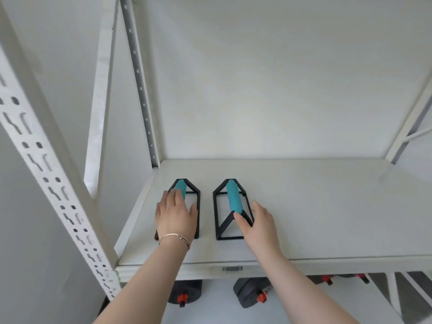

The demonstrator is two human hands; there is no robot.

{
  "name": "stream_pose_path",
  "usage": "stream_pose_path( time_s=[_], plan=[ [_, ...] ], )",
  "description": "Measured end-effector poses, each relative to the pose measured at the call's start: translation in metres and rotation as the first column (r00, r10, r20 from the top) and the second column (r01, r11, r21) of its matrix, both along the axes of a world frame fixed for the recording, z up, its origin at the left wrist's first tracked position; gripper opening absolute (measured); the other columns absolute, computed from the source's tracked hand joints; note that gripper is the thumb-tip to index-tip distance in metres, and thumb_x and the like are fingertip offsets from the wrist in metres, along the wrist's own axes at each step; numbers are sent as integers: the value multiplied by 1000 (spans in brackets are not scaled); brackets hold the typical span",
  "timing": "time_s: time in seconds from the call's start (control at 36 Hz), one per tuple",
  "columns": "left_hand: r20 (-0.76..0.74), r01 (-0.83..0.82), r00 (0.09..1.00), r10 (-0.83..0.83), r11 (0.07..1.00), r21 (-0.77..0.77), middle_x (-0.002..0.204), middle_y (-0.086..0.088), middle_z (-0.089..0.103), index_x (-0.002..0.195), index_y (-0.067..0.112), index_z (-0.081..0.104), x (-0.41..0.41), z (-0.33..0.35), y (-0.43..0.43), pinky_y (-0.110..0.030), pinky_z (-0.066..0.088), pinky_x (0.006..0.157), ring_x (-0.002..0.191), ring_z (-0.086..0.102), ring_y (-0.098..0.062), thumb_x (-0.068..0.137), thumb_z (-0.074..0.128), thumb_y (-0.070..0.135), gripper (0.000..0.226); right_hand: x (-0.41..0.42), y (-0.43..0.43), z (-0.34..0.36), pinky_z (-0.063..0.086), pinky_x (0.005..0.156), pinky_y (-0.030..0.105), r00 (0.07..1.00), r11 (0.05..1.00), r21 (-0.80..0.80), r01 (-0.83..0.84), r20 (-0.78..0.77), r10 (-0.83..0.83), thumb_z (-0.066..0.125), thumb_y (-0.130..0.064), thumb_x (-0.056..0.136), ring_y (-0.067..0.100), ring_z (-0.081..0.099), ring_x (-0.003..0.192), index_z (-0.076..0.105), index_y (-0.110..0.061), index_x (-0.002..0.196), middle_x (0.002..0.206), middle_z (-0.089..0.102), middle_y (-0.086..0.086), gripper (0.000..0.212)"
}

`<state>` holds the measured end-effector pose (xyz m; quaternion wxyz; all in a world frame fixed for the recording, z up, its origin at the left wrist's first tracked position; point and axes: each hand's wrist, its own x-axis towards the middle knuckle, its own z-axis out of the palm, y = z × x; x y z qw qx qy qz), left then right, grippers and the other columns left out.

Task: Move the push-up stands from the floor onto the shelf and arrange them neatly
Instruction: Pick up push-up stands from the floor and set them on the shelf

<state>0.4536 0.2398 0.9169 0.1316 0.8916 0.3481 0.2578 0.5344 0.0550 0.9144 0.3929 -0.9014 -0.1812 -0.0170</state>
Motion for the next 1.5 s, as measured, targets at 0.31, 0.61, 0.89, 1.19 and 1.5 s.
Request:
stream_pose_path(
  time_s=[0.31,0.61,0.89,1.19,1.5],
  plan=[
    [-221,160,969,-112,964,212,160,-8,16,151,12,21,-39,-41,-145,-44,5,120,148,3,-25,94,38,50,70,-31,-128,-37,41,106,46,898,989,-131,-66,425,116,73,-39,82,32,48,130,45,-3,142,140,53,13,75],
    [-389,192,909,-148,978,76,162,-4,8,152,14,12,-82,-142,-331,-42,-2,120,148,-6,-22,94,33,55,74,-64,-315,-146,42,106,46,950,965,-235,-113,261,174,71,-41,83,31,49,130,45,-4,141,141,52,12,74],
    [-637,136,729,-250,965,-222,160,-2,17,151,20,12,-112,-281,-411,-43,14,119,147,9,-26,90,41,57,77,-101,-415,-282,33,110,37,984,888,-432,-160,-137,111,54,-55,90,25,40,137,31,-14,150,151,41,6,77],
    [-765,-23,569,-301,924,-381,147,-5,34,147,16,22,-111,-526,-397,-42,40,104,131,35,-30,88,45,60,77,-94,-408,-516,49,93,38,933,818,-548,-176,-358,-39,57,-53,90,28,52,123,37,-10,145,138,52,12,73],
    [-825,-204,478,-302,875,-439,139,-11,42,142,10,27,-129,-797,-368,-45,41,102,128,37,-31,85,51,60,80,-92,-371,-784,45,101,43,835,714,-629,-309,-539,-113,59,-54,87,33,45,125,29,-7,146,139,46,17,81]
  ],
)
